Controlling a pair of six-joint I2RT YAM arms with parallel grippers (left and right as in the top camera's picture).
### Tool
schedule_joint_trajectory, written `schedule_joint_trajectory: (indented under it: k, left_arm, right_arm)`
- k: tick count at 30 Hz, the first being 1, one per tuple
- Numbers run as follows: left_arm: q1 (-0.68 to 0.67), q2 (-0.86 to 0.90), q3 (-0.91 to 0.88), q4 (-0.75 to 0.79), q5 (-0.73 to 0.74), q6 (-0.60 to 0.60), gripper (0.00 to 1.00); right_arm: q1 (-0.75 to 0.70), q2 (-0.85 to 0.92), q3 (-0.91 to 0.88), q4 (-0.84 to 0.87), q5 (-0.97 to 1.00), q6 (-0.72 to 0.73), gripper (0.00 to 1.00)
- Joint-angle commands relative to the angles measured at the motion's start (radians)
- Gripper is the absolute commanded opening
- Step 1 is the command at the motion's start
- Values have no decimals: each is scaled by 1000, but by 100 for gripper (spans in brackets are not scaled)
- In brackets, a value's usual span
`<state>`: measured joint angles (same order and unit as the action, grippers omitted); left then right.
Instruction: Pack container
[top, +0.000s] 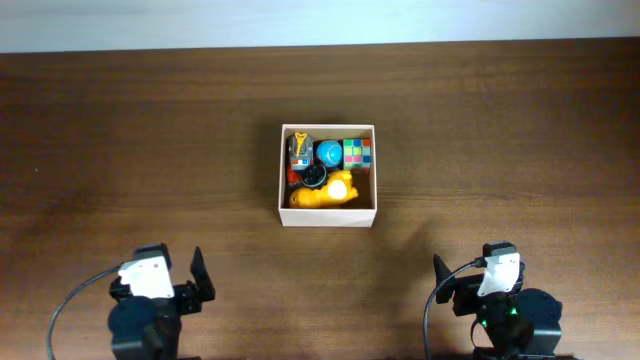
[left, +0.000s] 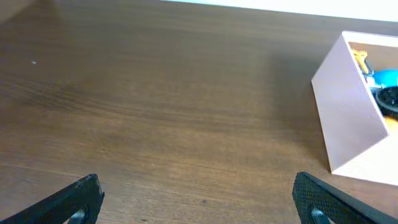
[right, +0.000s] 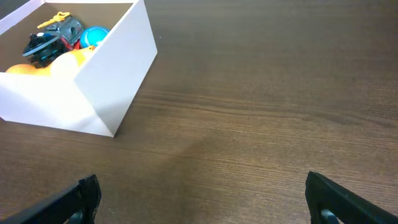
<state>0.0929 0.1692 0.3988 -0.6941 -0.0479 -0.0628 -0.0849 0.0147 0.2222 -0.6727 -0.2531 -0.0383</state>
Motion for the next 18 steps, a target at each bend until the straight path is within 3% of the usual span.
schedule_joint_trajectory:
  k: [1,18]
  left_arm:
    - [-32,-61,-79,38,19,19,99]
    - [-113,-89,-236,100,18,19,99]
  right_arm:
    - [-8,-8,-5,3,-6,-6,99]
    - [-8,-8,-5,3,-5,-6,99]
